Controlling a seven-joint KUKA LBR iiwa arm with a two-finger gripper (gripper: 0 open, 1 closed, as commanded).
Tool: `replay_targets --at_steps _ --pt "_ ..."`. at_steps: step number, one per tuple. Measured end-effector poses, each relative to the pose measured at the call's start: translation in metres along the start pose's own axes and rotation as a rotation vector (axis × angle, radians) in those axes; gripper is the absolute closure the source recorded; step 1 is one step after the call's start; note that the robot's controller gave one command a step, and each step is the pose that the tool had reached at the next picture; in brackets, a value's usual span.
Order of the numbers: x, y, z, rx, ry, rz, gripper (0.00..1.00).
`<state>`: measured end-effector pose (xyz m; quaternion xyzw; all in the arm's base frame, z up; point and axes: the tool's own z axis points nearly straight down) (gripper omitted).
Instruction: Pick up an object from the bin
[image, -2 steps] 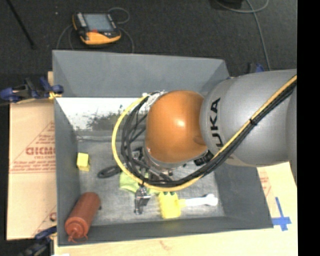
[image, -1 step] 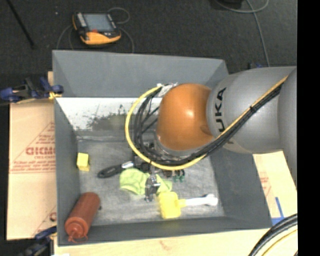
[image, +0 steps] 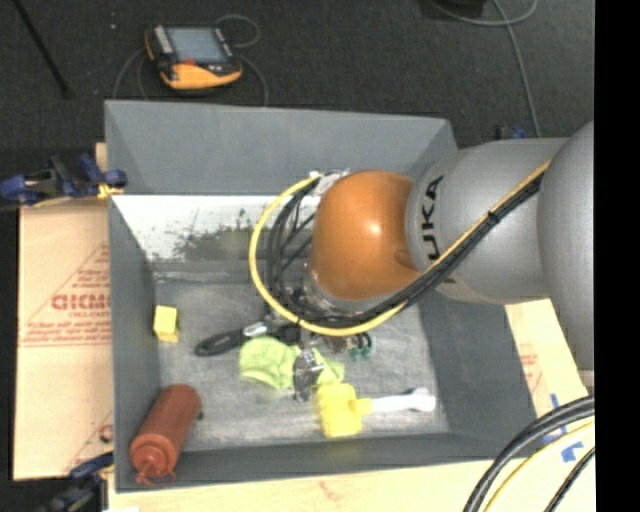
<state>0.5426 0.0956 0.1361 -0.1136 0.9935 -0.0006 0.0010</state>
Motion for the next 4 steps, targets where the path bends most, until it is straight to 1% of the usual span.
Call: replay_targets --at_steps 1,2,3,4 --pt "-0.005 -0.018 0.035 -0.002 -0.003 -0.045 0.00" --pt "-0.004 -0.004 0.063 -0.002 -0.004 -0.014 1.00" --pt "-0.004 -0.004 0.063 -0.002 -0.004 -0.013 1.00" --pt "-0.004 0.001 -0.133 -0.001 0.001 -0.039 1.00"
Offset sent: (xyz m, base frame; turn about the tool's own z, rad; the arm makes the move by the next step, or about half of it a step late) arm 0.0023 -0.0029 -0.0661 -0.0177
